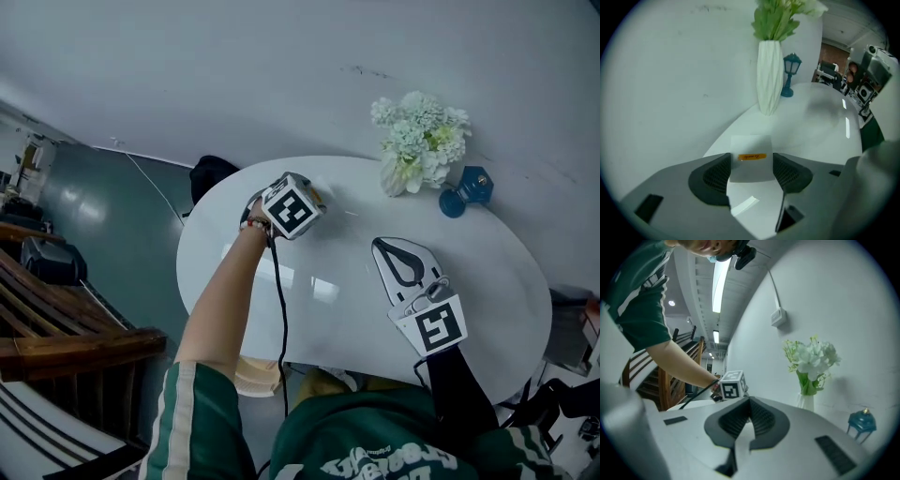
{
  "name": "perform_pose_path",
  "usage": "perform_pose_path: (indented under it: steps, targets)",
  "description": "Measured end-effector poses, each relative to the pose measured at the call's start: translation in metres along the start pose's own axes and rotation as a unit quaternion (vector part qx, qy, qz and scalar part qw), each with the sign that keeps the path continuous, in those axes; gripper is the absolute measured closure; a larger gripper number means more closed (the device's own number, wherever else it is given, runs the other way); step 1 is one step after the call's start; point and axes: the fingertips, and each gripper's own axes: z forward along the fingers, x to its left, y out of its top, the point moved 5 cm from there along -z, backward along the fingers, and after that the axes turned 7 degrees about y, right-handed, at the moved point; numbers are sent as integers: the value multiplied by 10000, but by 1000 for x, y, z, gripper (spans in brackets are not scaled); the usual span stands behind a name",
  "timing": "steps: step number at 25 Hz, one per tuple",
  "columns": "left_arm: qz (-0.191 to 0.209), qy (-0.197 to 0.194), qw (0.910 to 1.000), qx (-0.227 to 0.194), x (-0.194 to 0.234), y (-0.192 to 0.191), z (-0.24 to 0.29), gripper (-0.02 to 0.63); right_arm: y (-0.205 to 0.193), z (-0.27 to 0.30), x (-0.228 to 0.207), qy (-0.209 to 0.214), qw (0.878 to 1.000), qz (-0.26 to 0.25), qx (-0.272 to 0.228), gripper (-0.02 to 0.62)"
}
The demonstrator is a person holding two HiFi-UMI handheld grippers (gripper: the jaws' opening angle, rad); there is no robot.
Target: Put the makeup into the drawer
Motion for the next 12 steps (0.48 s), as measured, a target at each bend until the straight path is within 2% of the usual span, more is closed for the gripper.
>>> perform_pose_path:
  steps: [2,5,8,12]
  targets:
    - [-349,343,9983,-328,-3,-7,-34,321,12,3,7,-13,9999,-124,-89,591]
    - [-1036,789,9879,-839,-11,-21,-82,321,24,4,19,3,9993,-301,-230,591]
    - [-1615,1149,9719,-1271,-24,-40,-129,321,31,3,39,1,9991,-299,-301,592]
    - [-2273,1618,9440,-1764,-46,-64,-187,321,44,2,63,-46,9987,-309,-412,591]
